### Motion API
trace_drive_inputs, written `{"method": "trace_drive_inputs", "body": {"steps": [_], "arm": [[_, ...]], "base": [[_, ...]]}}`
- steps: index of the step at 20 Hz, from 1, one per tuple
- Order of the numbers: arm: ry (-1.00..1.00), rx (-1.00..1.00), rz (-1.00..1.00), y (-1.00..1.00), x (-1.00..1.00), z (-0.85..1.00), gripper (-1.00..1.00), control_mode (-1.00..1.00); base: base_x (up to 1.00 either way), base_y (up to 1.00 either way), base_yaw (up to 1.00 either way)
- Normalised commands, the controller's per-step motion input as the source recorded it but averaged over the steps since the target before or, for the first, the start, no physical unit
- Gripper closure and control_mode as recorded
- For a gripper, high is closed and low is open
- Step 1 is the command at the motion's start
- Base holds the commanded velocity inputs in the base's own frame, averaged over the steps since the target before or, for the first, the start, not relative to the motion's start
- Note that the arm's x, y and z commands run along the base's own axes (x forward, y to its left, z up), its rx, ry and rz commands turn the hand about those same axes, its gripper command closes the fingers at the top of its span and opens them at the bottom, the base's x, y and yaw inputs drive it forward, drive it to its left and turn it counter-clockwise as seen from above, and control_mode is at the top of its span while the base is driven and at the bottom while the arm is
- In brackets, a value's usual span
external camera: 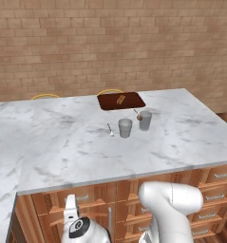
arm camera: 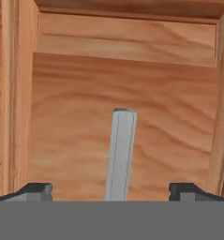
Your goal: Take the tongs from the drawer on the left and place them on the dining counter next to the tray containing the hot dog.
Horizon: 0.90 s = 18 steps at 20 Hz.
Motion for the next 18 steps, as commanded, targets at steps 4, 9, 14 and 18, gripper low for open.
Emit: {"method": "trace_drive_inputs", "body": {"steps": [4,9,14,18], "arm": [[0.00,0.00,0.00,0.19,0.27,-0.37,-1.00,-1.00],[-0.01,0.00,0.00,0.19,0.31,-0.30,-1.00,-1.00],[-0.01,0.00,0.00,0.19,0.32,-0.20,1.00,-1.00],[0.00,0.00,0.00,0.03,0.08,-0.02,1.00,-1.00]], "base": [[0.00,0.00,0.00],[0.00,0.00,0.00],[0.00,0.00,0.00],[0.00,0.00,0.00]]}}
